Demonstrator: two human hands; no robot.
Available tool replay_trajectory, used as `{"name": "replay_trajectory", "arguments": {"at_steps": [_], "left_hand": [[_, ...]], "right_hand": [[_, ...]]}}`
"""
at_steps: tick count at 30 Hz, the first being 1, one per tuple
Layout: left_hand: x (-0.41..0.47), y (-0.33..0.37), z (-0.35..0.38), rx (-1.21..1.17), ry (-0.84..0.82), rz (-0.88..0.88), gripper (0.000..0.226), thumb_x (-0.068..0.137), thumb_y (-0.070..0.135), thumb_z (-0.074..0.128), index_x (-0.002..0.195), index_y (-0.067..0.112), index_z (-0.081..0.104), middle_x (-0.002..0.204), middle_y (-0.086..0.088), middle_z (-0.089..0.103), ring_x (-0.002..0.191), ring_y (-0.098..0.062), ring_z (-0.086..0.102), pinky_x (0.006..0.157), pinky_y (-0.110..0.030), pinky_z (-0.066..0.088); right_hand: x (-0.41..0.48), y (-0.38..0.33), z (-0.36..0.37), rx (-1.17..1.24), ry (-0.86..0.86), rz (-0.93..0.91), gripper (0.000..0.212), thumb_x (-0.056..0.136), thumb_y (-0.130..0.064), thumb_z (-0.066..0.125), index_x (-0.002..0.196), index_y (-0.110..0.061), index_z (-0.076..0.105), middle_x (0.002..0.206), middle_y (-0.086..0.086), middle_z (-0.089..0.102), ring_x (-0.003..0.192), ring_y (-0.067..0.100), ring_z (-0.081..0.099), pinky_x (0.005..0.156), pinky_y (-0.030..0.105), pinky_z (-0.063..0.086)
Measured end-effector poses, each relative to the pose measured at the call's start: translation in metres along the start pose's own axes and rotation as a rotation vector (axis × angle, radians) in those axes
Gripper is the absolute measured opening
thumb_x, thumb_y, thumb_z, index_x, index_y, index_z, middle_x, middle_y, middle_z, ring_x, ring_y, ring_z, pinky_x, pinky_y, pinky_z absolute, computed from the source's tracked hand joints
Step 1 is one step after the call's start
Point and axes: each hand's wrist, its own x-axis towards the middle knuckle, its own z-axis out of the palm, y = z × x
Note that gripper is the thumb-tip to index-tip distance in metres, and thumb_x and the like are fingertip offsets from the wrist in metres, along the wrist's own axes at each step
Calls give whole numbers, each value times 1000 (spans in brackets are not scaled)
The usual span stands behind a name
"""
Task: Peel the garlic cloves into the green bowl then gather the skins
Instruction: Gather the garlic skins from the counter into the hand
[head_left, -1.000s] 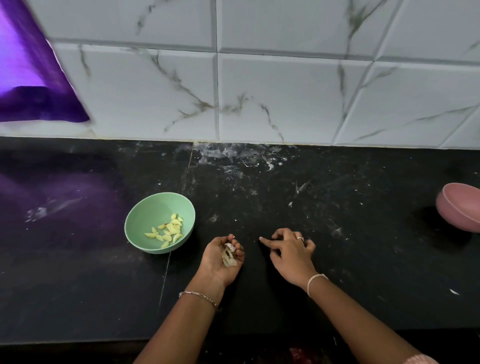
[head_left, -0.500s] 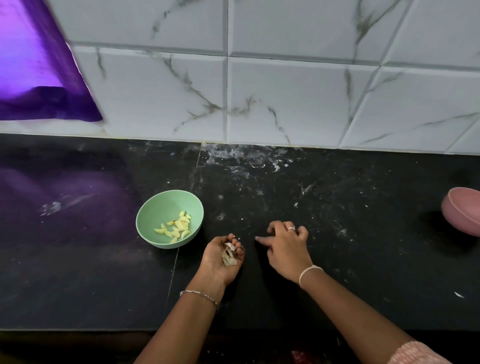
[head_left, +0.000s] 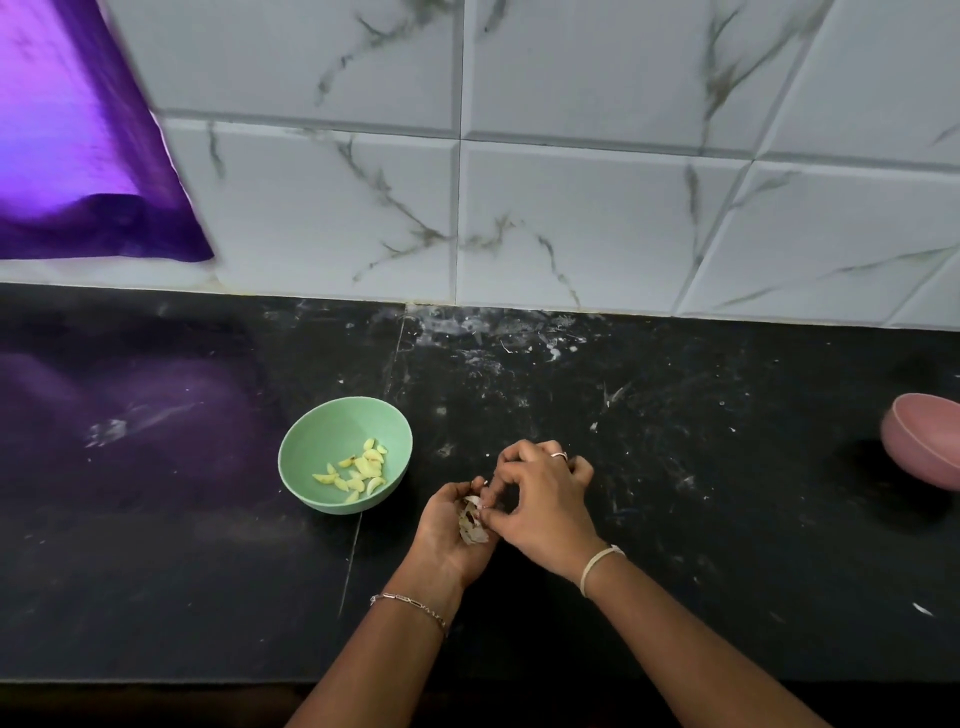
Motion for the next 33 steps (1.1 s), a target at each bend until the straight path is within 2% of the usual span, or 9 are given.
{"name": "replay_trajectory", "arguments": {"at_steps": [2,5,8,11,13,17,24,29,33], "left_hand": [[1,-1,-3,-8,-1,-9,26,95,15,34,84,3,55,84,-14,56,80,-24,58,86,-35,52],[0,-3,-6,-37,5,-33,29,95,15,35,94,-2,58,90,-16,59,84,-24,58,98,-31,44],[3,-2,-6,-38,42,-4,26,94,13,36,77,4,53,72,-12,55,71,-20,53,81,-27,46],[5,-1,-6,-31,77,33,27,94,11,37,72,5,52,66,-7,52,59,-16,53,67,-23,50],[3,1,-5,10,117,64,28,94,11,38,72,6,55,59,-5,53,50,-14,53,48,-20,49],[-1,6,-7,20,151,80,28,95,13,38,74,8,56,57,-4,54,52,-13,52,43,-18,47],[-1,10,-8,24,182,110,26,95,12,39,77,8,56,57,-4,55,59,-13,49,46,-20,44],[-4,16,-9,1,211,146,26,96,11,39,77,7,57,61,-5,54,61,-14,49,59,-21,41],[-6,20,-13,-8,225,169,27,96,12,39,76,7,56,58,-5,54,60,-13,49,56,-19,41]], "right_hand": [[-3,-2,4,-43,14,-38,7,81,-40,70,85,-34,70,108,-19,52,115,9,39,94,36,15],[-9,-2,10,-72,47,-103,11,88,-37,64,93,-34,73,108,-15,56,112,13,45,96,40,18],[-12,-1,12,-23,34,-41,8,82,-41,69,89,-37,70,104,-18,51,109,7,42,95,35,17],[-10,9,10,195,61,140,9,83,-40,69,87,-40,62,105,-20,50,109,2,41,98,35,24],[-9,23,8,260,21,290,20,91,-32,62,106,-44,62,118,-17,50,120,7,40,104,39,27],[-19,57,13,47,-165,410,46,97,-22,48,136,-46,47,134,-10,41,131,14,31,108,40,23],[-29,58,34,-150,-116,251,46,100,-33,41,142,-52,36,127,-10,37,123,12,31,107,42,20],[-29,62,48,-432,-7,12,37,86,-37,62,122,-32,66,110,-2,55,102,19,53,90,44,38],[-26,61,56,-558,30,-107,39,82,-35,67,115,-16,71,102,4,57,94,23,56,86,45,38]]}}
